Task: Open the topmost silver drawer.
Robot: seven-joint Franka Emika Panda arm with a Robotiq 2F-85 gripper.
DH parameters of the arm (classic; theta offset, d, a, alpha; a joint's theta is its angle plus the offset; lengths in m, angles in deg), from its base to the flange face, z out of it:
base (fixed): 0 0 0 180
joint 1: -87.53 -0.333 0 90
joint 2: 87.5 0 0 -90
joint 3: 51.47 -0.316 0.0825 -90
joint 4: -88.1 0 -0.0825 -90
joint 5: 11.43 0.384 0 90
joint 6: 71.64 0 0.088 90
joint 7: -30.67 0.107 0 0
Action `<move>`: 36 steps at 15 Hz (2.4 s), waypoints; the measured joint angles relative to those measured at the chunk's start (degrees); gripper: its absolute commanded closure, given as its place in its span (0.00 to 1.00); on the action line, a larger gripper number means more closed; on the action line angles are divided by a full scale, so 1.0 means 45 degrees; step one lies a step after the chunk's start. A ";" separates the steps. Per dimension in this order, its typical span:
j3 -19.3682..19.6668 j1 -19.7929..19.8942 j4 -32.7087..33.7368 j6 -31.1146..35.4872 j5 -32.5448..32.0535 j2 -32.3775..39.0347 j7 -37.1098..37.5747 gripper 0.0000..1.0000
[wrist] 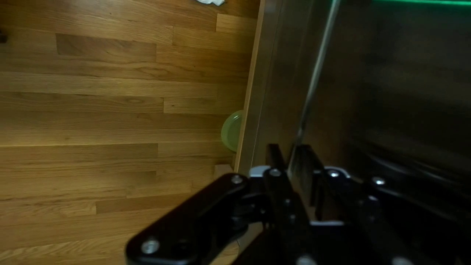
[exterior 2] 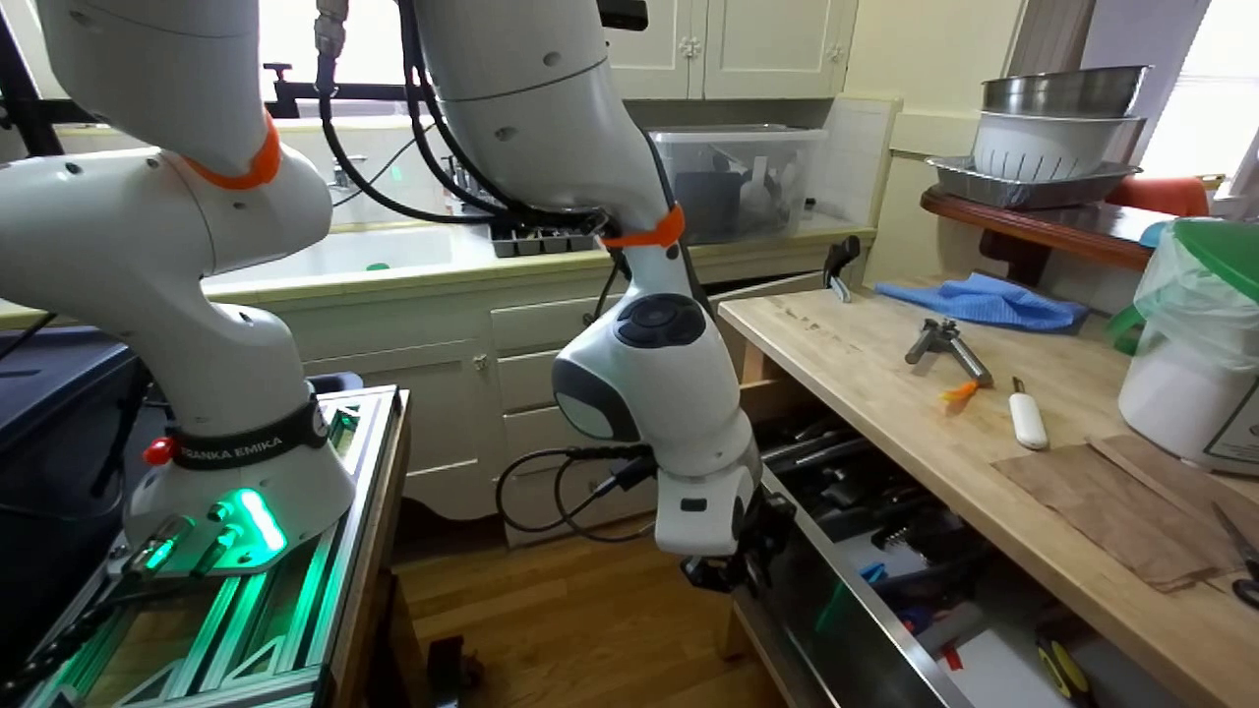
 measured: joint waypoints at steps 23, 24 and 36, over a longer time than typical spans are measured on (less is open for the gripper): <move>-0.1551 0.1742 -0.4019 -0.0234 0.0370 -0.3191 0.0479 0.96; -0.1558 0.1713 -0.3966 -0.0821 0.0542 -0.3526 0.0287 0.96; 0.2336 -0.1651 -0.3610 -1.2046 -0.1452 -0.9813 -0.0296 0.00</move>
